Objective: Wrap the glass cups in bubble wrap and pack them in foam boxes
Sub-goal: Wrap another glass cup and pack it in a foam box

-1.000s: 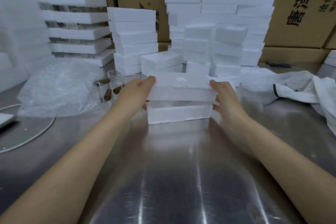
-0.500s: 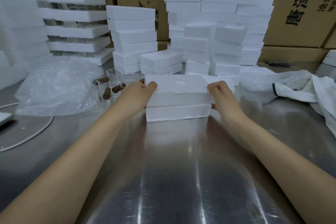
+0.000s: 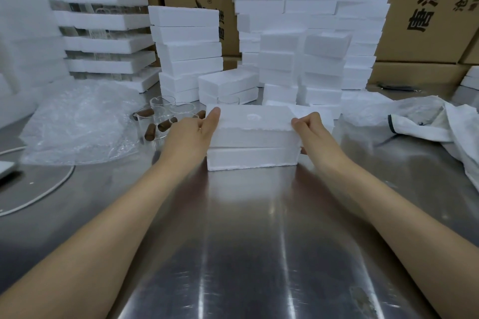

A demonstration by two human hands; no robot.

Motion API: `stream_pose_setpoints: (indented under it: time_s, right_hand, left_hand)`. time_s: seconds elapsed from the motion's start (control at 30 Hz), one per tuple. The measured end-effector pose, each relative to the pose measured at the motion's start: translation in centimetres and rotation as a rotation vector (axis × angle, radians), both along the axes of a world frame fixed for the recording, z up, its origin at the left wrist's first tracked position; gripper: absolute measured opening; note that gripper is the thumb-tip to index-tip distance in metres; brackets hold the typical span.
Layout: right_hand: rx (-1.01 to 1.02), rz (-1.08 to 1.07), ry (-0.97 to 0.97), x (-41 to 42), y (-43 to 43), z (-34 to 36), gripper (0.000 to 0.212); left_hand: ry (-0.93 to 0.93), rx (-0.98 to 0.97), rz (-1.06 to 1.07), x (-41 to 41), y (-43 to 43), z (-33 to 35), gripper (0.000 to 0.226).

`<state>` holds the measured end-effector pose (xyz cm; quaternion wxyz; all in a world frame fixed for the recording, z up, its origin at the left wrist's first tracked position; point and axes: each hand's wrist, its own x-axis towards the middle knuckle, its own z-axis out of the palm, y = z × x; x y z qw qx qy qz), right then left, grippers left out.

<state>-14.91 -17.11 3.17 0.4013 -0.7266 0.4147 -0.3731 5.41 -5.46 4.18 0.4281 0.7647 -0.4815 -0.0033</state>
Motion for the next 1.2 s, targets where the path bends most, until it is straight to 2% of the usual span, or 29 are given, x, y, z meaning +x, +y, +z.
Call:
stream_pose_setpoints:
  time_s: [0.17,0.23,0.3,0.47,0.57,0.67,0.77,0.87,1.0,1.1,1.2]
  right_hand:
    - [0.042,0.049,-0.014,0.2,-0.5,-0.3,0.017]
    - [0.072,0.099,-0.053,0.5,-0.8,-0.3,0.036]
    - [0.075,0.133,-0.039,0.5,-1.2,-0.5,0.044]
    - [0.082,0.099,-0.013,1.4,-3.0,-1.2,0.042]
    - [0.031,0.127,-0.014,1.5,-4.3,-2.0,0.037]
    - [0.04,0.103,-0.019,1.6,-4.9,-2.5,0.034]
    - [0.044,0.113,-0.058,1.5,-4.1,-1.9,0.029]
    - [0.12,0.13,-0.045,1.3,-2.3,-1.0,0.024]
    - [0.19,0.173,-0.075,0.0,-1.2,-0.1,0.027]
    - [0.208,0.175,-0.132,-0.2,-0.9,0.5,0.033]
    - [0.228,0.149,-0.184,0.0,-0.6,1.1,0.032]
  left_hand:
    - [0.106,0.01,0.011,-0.2,-0.2,-0.1,0.053]
    - [0.151,-0.001,-0.003,-0.2,-0.2,-0.1,0.054]
    - [0.208,-0.009,-0.019,-0.1,-0.2,-0.1,0.058]
    - [0.154,-0.019,0.062,-0.2,-0.4,-0.5,0.056]
    - [0.196,0.057,0.054,0.0,-0.9,-0.7,0.049]
    - [0.305,0.121,0.048,0.0,-0.9,-1.4,0.061]
    - [0.511,0.201,0.091,0.5,-2.0,-1.3,0.071]
    - [0.689,0.113,-0.052,1.3,-3.3,-0.8,0.055]
    - [0.898,0.093,-0.154,-0.2,-1.9,-1.0,0.056]
    - [0.933,0.048,-0.23,-0.6,-1.6,-1.0,0.054]
    - [0.962,-0.003,-0.294,-0.6,-1.7,-0.5,0.034]
